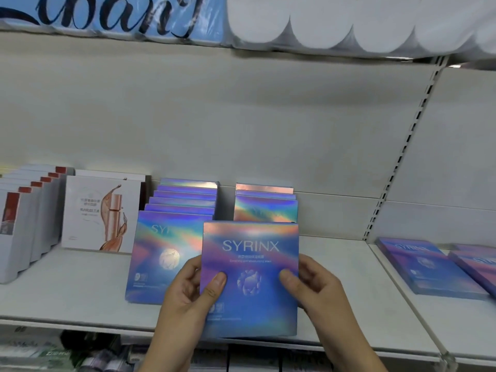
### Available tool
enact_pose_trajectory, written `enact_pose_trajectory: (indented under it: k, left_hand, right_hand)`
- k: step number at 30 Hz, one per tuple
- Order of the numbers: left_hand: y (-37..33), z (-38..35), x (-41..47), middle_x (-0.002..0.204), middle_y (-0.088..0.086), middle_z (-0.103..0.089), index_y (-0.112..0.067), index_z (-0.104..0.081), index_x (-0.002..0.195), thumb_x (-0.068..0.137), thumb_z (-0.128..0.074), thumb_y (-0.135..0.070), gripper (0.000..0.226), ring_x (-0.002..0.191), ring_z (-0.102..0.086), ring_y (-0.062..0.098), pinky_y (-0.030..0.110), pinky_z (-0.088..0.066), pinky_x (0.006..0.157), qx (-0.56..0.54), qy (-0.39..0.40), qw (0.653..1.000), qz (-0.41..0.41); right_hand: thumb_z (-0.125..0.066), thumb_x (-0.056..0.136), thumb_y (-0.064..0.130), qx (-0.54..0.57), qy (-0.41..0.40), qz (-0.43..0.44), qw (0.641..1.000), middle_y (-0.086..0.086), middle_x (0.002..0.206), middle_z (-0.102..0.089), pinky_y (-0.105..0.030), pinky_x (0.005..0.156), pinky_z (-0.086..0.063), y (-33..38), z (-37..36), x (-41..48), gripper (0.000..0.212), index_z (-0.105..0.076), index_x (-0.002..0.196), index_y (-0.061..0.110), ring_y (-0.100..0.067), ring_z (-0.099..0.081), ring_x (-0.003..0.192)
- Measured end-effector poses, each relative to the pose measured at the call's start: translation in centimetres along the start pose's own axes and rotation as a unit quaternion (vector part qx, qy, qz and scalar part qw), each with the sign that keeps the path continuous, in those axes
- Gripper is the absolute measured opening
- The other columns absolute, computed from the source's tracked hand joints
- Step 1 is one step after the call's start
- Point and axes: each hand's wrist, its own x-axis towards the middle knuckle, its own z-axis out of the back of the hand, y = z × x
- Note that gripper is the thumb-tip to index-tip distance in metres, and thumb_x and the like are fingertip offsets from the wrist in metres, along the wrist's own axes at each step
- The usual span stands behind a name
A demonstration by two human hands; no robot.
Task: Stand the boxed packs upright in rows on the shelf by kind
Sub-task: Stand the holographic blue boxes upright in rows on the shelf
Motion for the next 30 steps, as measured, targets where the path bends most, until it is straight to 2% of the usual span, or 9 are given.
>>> enact_pose_trajectory:
  k: [4,8,13,18,19,21,23,28,30]
  left_hand:
    - [-0.1,-0.8,0.5,0.112,0.004,-0.079,-0.025,-0.078,0.109,0.064,-0.082,-0.029,0.045,0.106,-0.075,0.015,0.02,-0.058,0.085,0.006,-0.001,1.0,-0.002]
    - [-0.7,-0.3,1.1,0.113,0.002,-0.079,-0.018,-0.072,0.118,0.059,-0.082,-0.023,0.06,0.107,-0.075,0.016,0.016,-0.057,0.081,0.014,-0.014,1.0,-0.006]
    - [-1.0,0.2,0.6,0.113,-0.001,-0.079,-0.016,-0.071,0.122,0.051,-0.086,-0.026,0.073,0.108,-0.074,0.013,0.015,-0.057,0.081,0.022,0.015,0.999,0.033]
    - [-0.9,-0.2,0.1,0.113,-0.005,-0.079,-0.014,-0.069,0.127,0.058,-0.085,-0.019,0.071,0.109,-0.073,0.009,0.013,-0.055,0.08,0.036,0.024,0.998,0.055]
    - [-1.0,-0.2,0.1,0.113,-0.005,-0.079,-0.014,-0.069,0.126,0.058,-0.085,-0.019,0.071,0.109,-0.073,0.01,0.013,-0.055,0.079,0.035,0.022,0.998,0.056]
    - [-1.2,-0.2,0.1,0.112,-0.004,-0.079,-0.015,-0.069,0.125,0.057,-0.085,-0.02,0.071,0.109,-0.073,0.01,0.013,-0.056,0.079,0.038,0.016,0.998,0.057]
    - [-1.3,-0.1,0.1,0.112,-0.004,-0.08,-0.015,-0.069,0.125,0.057,-0.084,-0.019,0.069,0.107,-0.074,0.009,0.013,-0.056,0.079,0.039,0.013,0.998,0.056]
    - [-0.9,-1.3,0.0,0.112,-0.004,-0.08,-0.016,-0.07,0.123,0.062,-0.082,-0.021,0.063,0.109,-0.074,0.011,0.012,-0.055,0.079,0.036,0.034,0.997,0.052]
    - [-0.9,-1.8,0.0,0.114,-0.001,-0.079,-0.017,-0.07,0.124,0.064,-0.08,-0.029,0.062,0.111,-0.073,0.014,0.017,-0.057,0.087,0.029,0.042,0.997,0.053]
  right_hand:
    - [-0.077,0.082,0.011,0.0,-0.043,0.022,0.999,-0.007,0.11,-0.079,-0.03,0.078,-0.062,-0.5,0.7,0.5,0.032,-0.073,0.113,0.013,-0.025,-0.076,0.101]
    - [-0.067,0.092,-0.002,0.003,-0.083,0.026,0.996,-0.001,0.107,-0.08,-0.026,0.074,-0.061,-0.4,1.6,2.9,0.028,-0.073,0.112,0.017,-0.018,-0.077,0.097]
    - [-0.068,0.093,0.0,-0.017,-0.127,0.037,0.991,0.004,0.101,-0.08,-0.025,0.073,-0.062,-1.2,2.2,6.3,0.026,-0.072,0.11,0.019,-0.015,-0.077,0.093]
    - [-0.072,0.09,0.005,-0.139,-0.184,0.06,0.971,0.007,0.101,-0.077,-0.028,0.078,-0.059,-2.9,1.4,8.7,0.028,-0.071,0.107,0.028,-0.011,-0.073,0.09]
    - [-0.074,0.09,0.008,-0.168,-0.203,0.069,0.962,0.009,0.102,-0.075,-0.026,0.08,-0.058,-3.3,1.3,8.8,0.028,-0.07,0.109,0.029,-0.006,-0.07,0.089]
    - [-0.078,0.087,0.017,-0.237,-0.245,0.093,0.936,0.007,0.103,-0.066,-0.006,0.076,-0.047,-3.9,1.3,9.0,0.032,-0.07,0.116,0.026,0.003,-0.062,0.088]
    - [-0.082,0.084,0.021,-0.273,-0.264,0.092,0.921,0.001,0.106,-0.064,0.002,0.067,-0.039,-3.9,1.5,9.1,0.037,-0.071,0.12,0.022,0.002,-0.059,0.086]
    - [-0.081,0.086,0.027,-0.248,-0.26,0.053,0.932,0.0,0.112,-0.071,-0.018,0.076,-0.05,-3.3,1.9,8.1,0.041,-0.067,0.124,0.019,-0.015,-0.066,0.095]
    - [-0.077,0.089,0.032,-0.224,-0.255,0.045,0.94,0.005,0.112,-0.07,-0.016,0.076,-0.051,-2.8,2.0,7.3,0.039,-0.065,0.125,0.023,-0.01,-0.066,0.099]
